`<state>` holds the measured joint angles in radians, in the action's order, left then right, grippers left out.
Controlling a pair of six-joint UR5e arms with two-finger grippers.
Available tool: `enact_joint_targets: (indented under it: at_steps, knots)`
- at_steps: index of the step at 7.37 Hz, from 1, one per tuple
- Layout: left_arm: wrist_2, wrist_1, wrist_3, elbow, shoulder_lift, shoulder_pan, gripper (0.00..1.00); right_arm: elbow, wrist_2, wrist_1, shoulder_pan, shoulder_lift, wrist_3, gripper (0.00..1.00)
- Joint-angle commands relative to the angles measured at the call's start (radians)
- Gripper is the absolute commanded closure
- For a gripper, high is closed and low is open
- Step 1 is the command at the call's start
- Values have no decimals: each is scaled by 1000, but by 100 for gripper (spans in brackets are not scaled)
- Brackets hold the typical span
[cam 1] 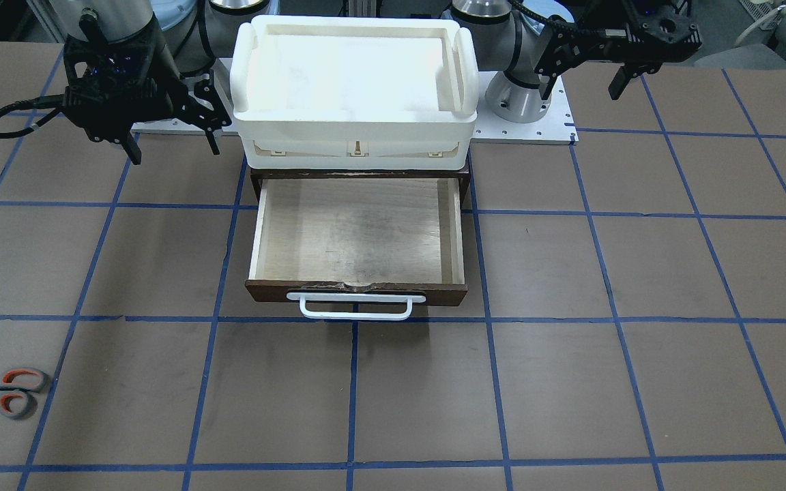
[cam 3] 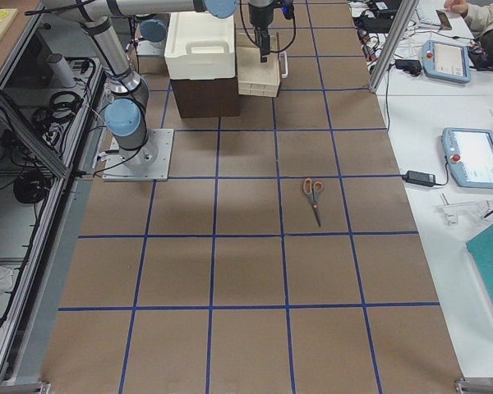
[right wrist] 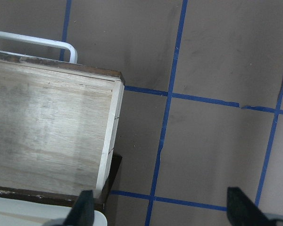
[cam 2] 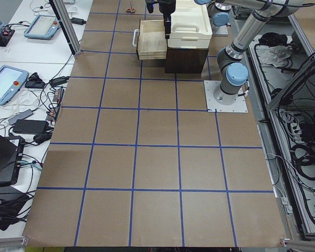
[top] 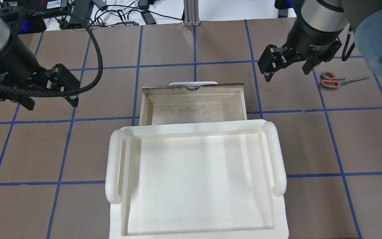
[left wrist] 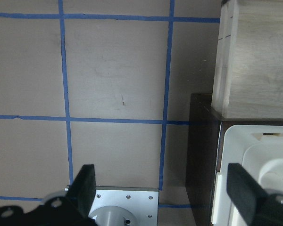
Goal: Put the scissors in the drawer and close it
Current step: 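Move the right gripper over the grey-and-orange scissors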
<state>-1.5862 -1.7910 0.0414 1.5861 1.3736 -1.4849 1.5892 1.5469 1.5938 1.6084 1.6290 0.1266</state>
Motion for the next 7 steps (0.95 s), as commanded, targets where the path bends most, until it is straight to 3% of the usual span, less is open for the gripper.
enact_joint_targets:
  at_steps: [1,5,7]
  knots:
    - [0,1,0,0,-1,0,0,0,-1,12,1,2,-2,0]
    - [0,1,0,0,1,0,0,-5,-7,20,-19,-4,25,0]
    - [2,-2,-8,2,1,0,0,-3,-21,26,-152,-6,340,0]
